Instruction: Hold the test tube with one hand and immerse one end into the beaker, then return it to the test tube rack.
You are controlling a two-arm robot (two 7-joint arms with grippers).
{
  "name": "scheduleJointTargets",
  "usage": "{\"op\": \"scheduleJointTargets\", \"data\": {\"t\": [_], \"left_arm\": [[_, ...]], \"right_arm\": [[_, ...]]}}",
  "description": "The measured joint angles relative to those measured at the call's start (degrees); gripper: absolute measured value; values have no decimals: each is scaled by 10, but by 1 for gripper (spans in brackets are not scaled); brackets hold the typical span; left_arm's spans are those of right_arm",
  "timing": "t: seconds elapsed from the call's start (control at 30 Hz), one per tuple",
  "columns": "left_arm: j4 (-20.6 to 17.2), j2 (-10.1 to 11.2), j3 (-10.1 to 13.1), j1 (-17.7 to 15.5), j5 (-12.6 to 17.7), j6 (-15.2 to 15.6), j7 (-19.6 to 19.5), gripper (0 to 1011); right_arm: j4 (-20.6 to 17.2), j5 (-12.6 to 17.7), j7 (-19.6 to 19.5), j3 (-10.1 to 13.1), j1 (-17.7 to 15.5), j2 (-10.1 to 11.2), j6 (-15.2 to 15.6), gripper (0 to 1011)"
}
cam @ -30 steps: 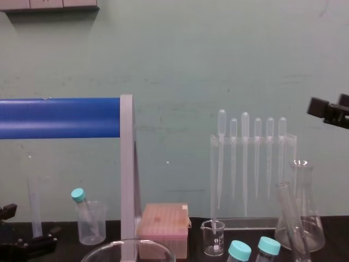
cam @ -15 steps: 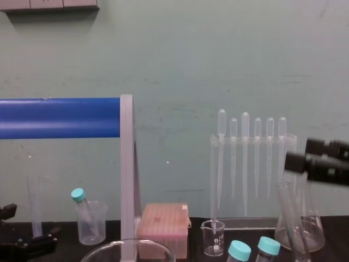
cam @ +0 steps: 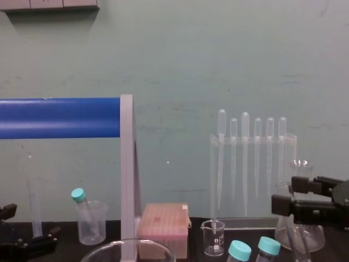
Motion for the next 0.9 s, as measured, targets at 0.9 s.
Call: {"op": "scheduleJointTargets", "data": {"t": [0.9], "left_arm": [[0,0,0,0,0,0,0,1000]], "right_arm": [[19,-9,-4,-15,15,-10,12,1003]]}}
